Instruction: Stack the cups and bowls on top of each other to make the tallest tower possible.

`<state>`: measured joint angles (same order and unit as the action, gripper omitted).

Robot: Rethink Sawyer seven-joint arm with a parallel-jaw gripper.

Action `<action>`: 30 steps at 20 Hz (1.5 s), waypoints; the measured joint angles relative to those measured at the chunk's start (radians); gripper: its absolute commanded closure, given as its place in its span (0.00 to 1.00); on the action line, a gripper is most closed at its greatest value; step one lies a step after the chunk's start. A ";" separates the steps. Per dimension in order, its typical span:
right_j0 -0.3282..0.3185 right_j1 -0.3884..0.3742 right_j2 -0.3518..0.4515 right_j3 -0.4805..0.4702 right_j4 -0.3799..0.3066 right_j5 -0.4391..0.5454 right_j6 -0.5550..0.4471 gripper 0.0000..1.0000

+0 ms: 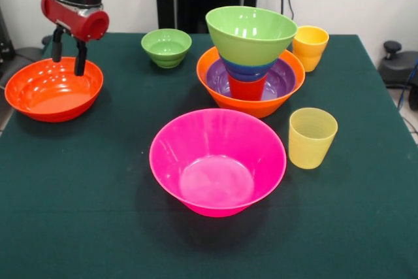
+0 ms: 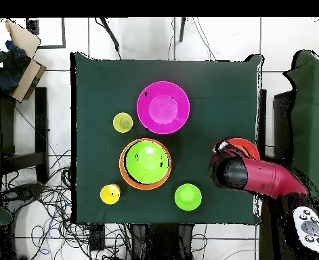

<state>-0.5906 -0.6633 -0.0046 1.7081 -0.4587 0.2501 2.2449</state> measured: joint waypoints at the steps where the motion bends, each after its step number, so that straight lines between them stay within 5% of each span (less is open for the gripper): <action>1: 0.001 0.001 0.002 0.000 0.002 0.003 0.000 0.00; 16: 0.050 0.096 -0.006 -0.009 0.009 0.033 0.000 0.00; 30: 0.291 0.256 -0.223 -0.125 0.010 0.032 0.000 0.00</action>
<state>-0.2996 -0.4076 -0.2275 1.5830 -0.4487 0.2826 2.2452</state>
